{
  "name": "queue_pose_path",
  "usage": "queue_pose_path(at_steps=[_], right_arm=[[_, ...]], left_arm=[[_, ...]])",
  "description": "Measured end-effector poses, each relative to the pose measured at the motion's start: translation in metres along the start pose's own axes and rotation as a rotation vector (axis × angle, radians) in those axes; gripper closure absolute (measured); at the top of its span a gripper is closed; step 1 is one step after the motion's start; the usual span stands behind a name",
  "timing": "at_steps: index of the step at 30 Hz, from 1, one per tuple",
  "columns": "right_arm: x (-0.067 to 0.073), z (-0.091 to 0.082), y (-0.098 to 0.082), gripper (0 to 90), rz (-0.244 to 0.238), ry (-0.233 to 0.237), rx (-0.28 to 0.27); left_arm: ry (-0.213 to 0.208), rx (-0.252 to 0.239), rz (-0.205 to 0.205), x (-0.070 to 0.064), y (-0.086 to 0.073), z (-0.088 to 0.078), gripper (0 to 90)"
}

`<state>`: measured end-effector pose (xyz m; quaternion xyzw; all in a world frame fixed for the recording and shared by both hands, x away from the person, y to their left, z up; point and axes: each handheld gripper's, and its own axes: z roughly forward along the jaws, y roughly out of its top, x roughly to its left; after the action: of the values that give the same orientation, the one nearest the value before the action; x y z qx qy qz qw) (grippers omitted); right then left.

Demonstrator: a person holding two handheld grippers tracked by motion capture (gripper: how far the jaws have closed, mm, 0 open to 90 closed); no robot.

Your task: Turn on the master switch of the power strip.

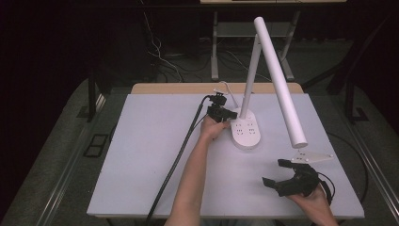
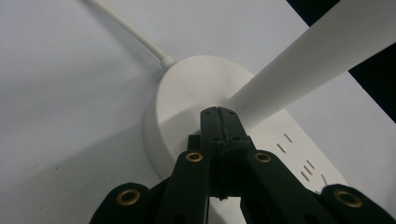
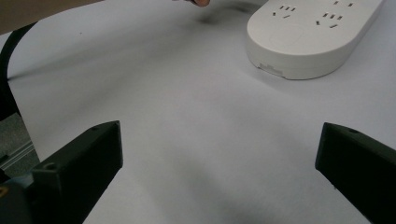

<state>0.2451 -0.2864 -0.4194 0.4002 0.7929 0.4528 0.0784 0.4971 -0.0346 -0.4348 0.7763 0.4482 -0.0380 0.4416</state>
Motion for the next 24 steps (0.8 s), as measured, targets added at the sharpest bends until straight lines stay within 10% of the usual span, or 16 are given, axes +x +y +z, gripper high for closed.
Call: queue_pose_path(at_steps=[8, 24], right_arm=[[-0.0006, -0.0011, -0.0002, 0.2, -0.005, -0.002, -0.006], [0.0001, 0.0005, -0.0012, 0.2, -0.002, -0.001, 0.002]], left_arm=[[0.044, 0.019, 0.030, -0.0056, 0.0009, 0.0014, 90.0], [-0.032, -0.065, 0.041, 0.0022, -0.0060, -0.0055, 90.0]])
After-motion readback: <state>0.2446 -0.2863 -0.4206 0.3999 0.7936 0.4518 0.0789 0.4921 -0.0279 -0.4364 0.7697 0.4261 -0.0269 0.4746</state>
